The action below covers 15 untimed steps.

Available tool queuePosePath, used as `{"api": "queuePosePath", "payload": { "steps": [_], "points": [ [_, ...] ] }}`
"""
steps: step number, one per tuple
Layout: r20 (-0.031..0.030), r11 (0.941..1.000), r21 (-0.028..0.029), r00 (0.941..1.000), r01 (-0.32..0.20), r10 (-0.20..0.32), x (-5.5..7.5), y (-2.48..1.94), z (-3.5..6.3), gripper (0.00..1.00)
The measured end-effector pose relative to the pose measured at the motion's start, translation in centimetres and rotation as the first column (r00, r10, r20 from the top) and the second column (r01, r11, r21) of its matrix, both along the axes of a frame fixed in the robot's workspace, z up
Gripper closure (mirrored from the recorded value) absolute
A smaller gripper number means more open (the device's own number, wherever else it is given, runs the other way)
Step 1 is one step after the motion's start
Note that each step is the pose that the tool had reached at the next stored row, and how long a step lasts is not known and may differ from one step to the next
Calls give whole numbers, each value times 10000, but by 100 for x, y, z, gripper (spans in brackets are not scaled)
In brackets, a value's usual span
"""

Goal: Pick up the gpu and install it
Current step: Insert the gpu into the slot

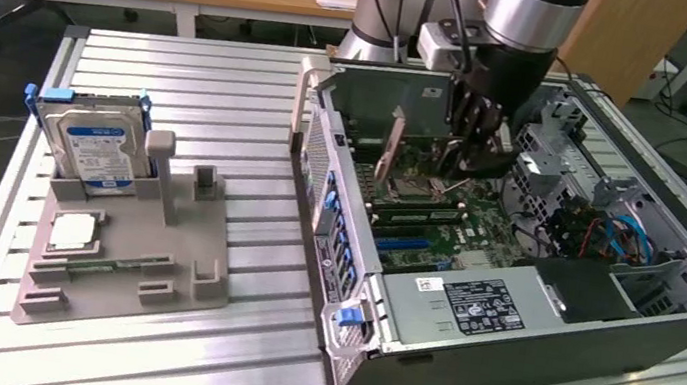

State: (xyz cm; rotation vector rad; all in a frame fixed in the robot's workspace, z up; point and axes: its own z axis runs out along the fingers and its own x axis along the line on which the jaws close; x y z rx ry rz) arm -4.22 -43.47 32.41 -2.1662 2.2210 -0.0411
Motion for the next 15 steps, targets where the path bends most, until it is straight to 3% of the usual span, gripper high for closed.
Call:
{"api": "queuePosePath", "payload": {
  "steps": [6, 12, 15],
  "points": [
    [0, 10000, 0, 10000, -2, 2, -35, -6, -89, 72],
    [0, 10000, 1, 10000, 0, 0, -37, -66, -152, 72],
    [0, 9999, 0, 9999, 172, -172, -43, -72, -198, 72]
  ]
}}
